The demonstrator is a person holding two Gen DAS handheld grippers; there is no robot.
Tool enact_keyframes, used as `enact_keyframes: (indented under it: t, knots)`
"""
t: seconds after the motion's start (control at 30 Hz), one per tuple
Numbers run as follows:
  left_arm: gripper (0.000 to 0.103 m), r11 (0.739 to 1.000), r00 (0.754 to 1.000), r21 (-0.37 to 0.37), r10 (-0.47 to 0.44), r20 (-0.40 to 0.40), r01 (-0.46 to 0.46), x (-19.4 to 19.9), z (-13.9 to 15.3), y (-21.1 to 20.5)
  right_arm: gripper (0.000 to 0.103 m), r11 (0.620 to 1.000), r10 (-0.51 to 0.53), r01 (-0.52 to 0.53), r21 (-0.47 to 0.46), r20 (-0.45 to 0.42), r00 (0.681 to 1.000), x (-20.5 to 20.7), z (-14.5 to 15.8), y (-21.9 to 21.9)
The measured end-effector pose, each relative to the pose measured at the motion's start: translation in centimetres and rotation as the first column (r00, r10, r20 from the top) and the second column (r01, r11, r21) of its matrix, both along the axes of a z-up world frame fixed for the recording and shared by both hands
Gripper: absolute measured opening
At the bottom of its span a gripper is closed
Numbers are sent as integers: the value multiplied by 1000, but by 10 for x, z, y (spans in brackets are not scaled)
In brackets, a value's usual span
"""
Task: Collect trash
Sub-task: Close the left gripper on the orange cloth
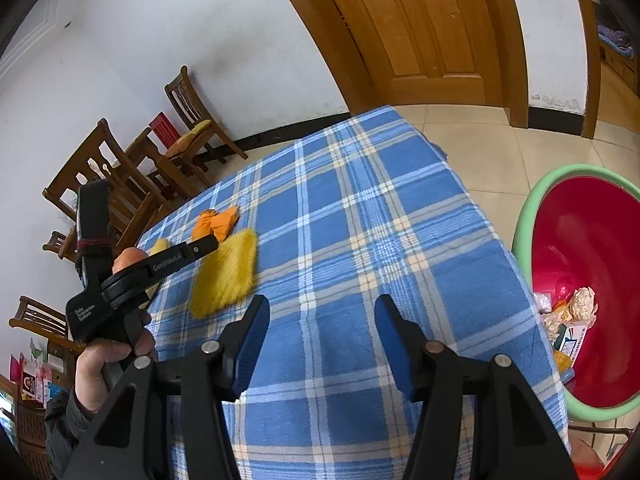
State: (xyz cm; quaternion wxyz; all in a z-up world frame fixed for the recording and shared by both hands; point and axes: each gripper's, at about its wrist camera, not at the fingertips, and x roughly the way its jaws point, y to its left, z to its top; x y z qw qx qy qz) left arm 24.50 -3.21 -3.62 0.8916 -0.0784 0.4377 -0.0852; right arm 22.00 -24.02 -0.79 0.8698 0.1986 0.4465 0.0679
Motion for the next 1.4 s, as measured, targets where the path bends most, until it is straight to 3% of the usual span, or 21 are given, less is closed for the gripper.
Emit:
enact_keyframes:
  t: [0.17, 0.23, 0.27, 0.3, 0.43, 0.63, 0.73, 0.77, 0.8, 0.9, 1.2, 1.4]
  knots:
    - [8, 1000, 1000, -23, 14, -7, -14, 0, 5, 4, 58, 1000, 6, -6, 2, 3, 1000, 0, 0, 4]
    - [23, 999, 999, -29, 41, -18, -42, 4, 5, 8, 58, 1000, 10, -10, 2, 3, 1000, 0, 1, 5]
    - [39, 998, 998, -29, 59, -22, -59, 7, 5, 10, 58, 1000, 13, -13, 2, 4, 1000, 0, 1, 6]
    - [49, 997, 997, -26, 77, -20, -77, 10, 5, 12, 58, 1000, 16, -16, 2, 5, 1000, 0, 1, 7]
    - [51, 994, 994, 15, 109, -19, -109, 22, 4, 13, 58, 1000, 23, -23, 3, 7, 1000, 1, 2, 6]
    - [51, 988, 988, 63, 144, -47, -141, 48, -11, 12, 58, 999, 32, -32, 15, 0, 999, 7, -2, 4]
    - [52, 986, 988, 75, 153, -19, -151, 55, -13, 11, 58, 999, 34, -34, 23, -8, 999, 9, -6, 3]
    - [49, 986, 988, 76, 153, -14, -151, 56, -14, 10, 58, 999, 36, -36, 25, -9, 999, 10, -7, 3]
    - [37, 986, 989, 74, 150, -8, -149, 57, -14, 10, 58, 999, 38, -38, 26, -10, 999, 10, -7, 2]
    - [27, 989, 991, 61, 136, -1, -136, 55, -15, 12, 58, 999, 44, -43, 23, -11, 999, 12, -8, 3]
    - [26, 995, 995, -7, 101, -1, -101, 16, -2, 28, 58, 998, 68, -68, -1, -18, 998, 16, -6, 17]
    - [26, 996, 996, 10, 88, 24, -89, -18, 12, 37, 58, 994, 105, -105, -26, -10, 994, 23, -2, 38]
